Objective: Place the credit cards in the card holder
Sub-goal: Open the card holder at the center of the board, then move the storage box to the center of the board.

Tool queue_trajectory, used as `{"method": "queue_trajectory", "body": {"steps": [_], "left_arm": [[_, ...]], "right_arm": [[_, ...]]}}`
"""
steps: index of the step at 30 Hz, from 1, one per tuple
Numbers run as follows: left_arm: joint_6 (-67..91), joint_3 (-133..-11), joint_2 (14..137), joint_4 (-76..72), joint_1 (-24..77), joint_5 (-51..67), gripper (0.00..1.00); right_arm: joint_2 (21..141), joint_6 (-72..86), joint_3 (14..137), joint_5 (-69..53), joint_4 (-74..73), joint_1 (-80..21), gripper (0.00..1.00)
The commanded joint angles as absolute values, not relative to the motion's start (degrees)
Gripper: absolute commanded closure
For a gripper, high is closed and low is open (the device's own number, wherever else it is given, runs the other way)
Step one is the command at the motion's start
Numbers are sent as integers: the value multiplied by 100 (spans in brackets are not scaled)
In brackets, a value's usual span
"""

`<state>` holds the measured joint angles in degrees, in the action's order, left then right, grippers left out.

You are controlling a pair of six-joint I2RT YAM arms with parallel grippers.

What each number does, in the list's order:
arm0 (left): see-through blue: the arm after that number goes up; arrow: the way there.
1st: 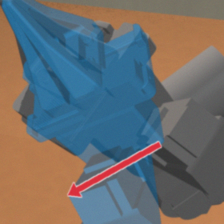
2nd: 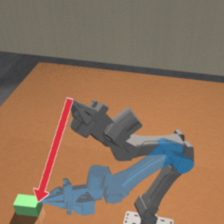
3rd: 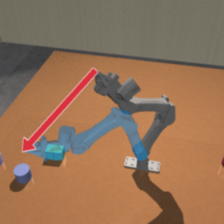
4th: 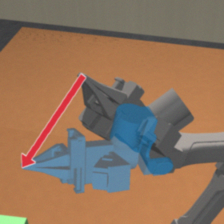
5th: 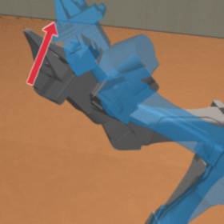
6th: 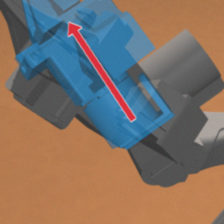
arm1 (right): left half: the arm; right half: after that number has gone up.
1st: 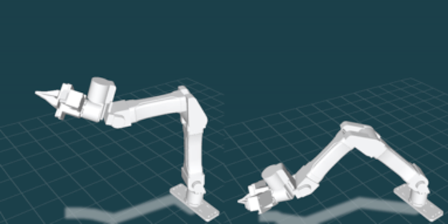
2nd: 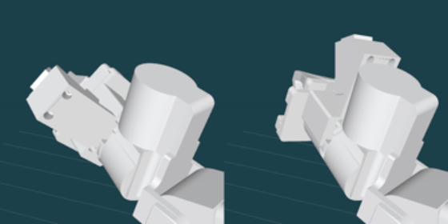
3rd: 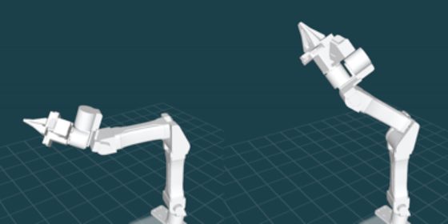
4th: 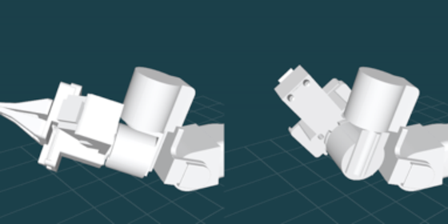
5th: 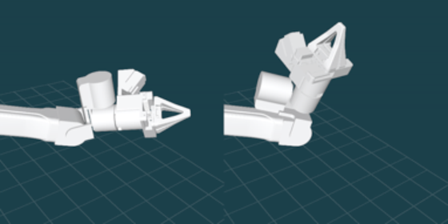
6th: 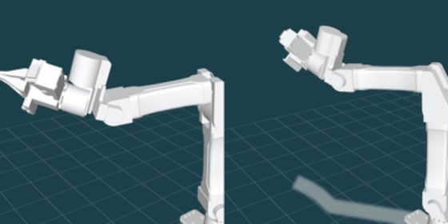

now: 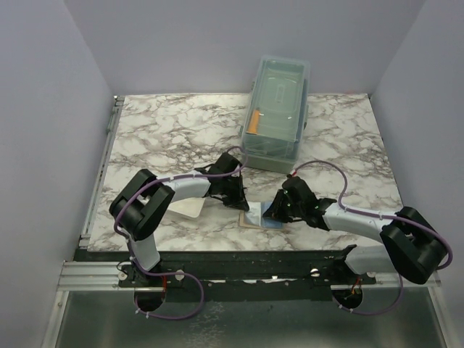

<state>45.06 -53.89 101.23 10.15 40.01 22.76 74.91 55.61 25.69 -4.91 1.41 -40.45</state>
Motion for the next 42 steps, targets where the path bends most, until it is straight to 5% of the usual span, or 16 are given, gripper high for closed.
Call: {"method": "queue_trajectory", "body": {"steps": [1, 18, 24, 28, 31, 38, 42], "left_arm": [[4233, -5602, 9867, 1405, 4007, 2197, 100], [4189, -5634, 8340, 2216, 3083, 2628, 90], [3626, -5626, 7356, 3576, 2040, 1548, 67], [3189, -5791, 6989, 4413, 1167, 401, 38], [2860, -6026, 7038, 4822, 756, -483, 26], [2431, -6292, 7442, 5164, 589, -1956, 10], [2622, -6227, 7657, 5143, 573, -1593, 10]], "right_arm": [[7247, 5224, 2941, -190, -672, -4031, 83], [7433, 4535, 3567, -288, -950, -4033, 69], [7608, 4172, 3778, -504, -919, -4031, 64], [7658, 3943, 3829, -599, -888, -4022, 62], [7682, 3779, 3873, -675, -909, -4024, 61], [7629, 3402, 3867, -827, -809, -4020, 56], [7629, 3276, 3907, -1039, -721, -4025, 55]]}}
